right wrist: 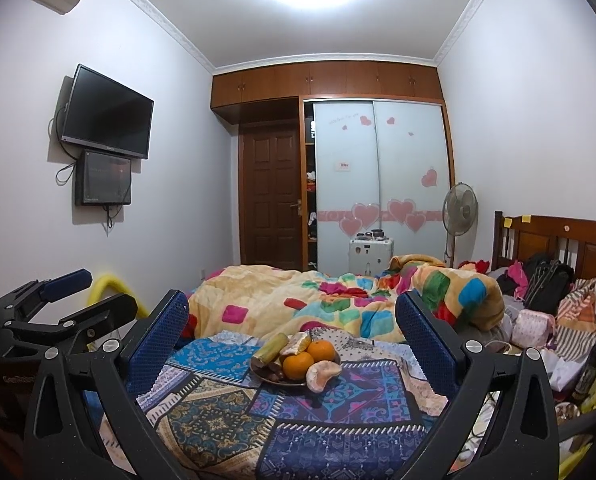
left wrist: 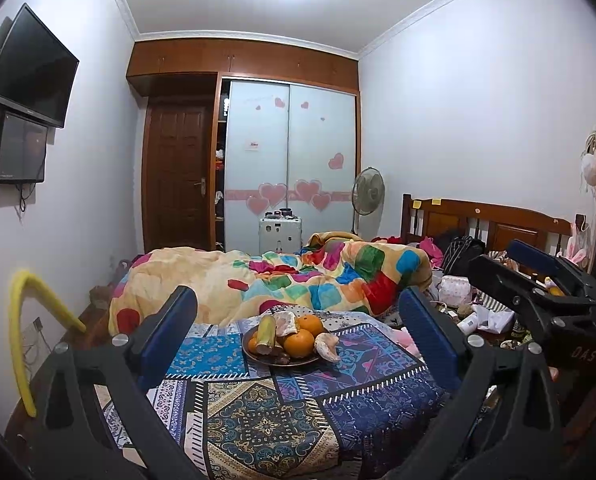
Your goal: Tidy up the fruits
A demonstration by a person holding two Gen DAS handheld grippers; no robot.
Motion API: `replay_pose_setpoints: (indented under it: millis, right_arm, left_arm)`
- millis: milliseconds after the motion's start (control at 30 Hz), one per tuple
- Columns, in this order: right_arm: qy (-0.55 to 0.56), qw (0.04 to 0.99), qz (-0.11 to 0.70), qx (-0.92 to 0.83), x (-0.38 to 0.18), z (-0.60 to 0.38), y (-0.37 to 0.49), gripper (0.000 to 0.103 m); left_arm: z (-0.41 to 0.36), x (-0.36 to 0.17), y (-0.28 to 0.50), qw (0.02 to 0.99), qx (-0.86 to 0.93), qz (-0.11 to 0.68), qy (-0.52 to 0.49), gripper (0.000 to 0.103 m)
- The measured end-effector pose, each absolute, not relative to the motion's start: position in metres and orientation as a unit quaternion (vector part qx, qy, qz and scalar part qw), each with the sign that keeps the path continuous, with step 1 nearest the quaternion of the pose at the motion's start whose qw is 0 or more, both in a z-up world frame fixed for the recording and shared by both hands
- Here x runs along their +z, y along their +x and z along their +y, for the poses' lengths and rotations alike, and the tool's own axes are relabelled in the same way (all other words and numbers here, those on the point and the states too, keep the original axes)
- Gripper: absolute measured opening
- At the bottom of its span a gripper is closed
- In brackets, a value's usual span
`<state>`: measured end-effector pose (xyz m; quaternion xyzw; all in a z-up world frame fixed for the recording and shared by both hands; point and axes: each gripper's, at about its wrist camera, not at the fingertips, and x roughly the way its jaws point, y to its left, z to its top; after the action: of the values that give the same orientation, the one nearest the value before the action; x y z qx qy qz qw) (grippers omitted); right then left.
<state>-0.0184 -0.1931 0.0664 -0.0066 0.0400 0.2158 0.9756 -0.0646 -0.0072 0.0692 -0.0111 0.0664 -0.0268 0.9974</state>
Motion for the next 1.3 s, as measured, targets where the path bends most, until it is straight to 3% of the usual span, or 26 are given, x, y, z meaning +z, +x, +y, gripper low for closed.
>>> replay_pose_setpoints:
  millis: [1300]
  right_arm:
    - [0.001,0.976,0.044,0.214,0.0651,-0.1922,-0.0156,0.103]
  left_arm:
    - [-0.0068,0.0680,-0.0639,0.997,-0.031,0.071,-0.020,0.102]
